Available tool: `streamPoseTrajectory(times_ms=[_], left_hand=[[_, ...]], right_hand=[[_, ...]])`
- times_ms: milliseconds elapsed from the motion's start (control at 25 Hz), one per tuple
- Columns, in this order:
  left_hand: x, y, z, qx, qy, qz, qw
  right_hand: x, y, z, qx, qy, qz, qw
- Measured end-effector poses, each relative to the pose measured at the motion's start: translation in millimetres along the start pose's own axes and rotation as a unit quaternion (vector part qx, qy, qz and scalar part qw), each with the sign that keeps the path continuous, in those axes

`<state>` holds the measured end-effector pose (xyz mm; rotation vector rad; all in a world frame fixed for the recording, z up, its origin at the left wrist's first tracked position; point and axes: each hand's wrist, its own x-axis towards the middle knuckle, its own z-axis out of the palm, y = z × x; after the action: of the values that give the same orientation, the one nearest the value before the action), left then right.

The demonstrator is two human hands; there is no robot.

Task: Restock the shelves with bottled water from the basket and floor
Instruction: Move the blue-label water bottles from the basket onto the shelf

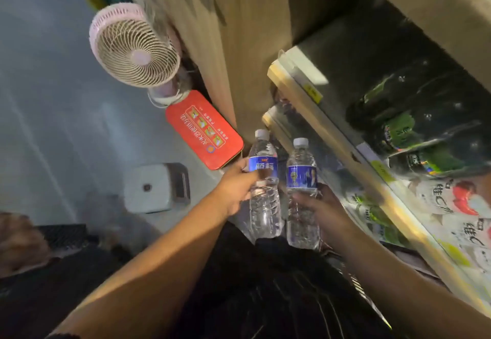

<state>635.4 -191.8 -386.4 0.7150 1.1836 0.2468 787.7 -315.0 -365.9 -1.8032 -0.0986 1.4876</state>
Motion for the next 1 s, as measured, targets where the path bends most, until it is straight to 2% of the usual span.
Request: streamPoseTrajectory(times_ms=[320, 520, 720, 1000], left_hand=[[14.5, -49.8, -26.5, -0.072, 0.053, -0.01, 0.996], [60.7, -78.6, -43.3, -0.055, 0.056, -0.004, 0.997], [119.0, -101.1, -43.7, -0.013, 0.038, 0.005, 0.999], [181.1, -96.6, -24.3, 0.087, -0.054, 0.069, 0.992]], right_hand=[[50.8, 40.2, 5.4, 0.022, -0.014, 0.006, 1.0], [102.4, 74.0, 13.4, 0.047, -0.022, -0.011, 0.999], [160.5, 109.5, 11.1, 0.038, 0.002, -0.026, 0.999], [213.5, 119.8, -1.6, 0.074, 0.081, -0.074, 0.991]])
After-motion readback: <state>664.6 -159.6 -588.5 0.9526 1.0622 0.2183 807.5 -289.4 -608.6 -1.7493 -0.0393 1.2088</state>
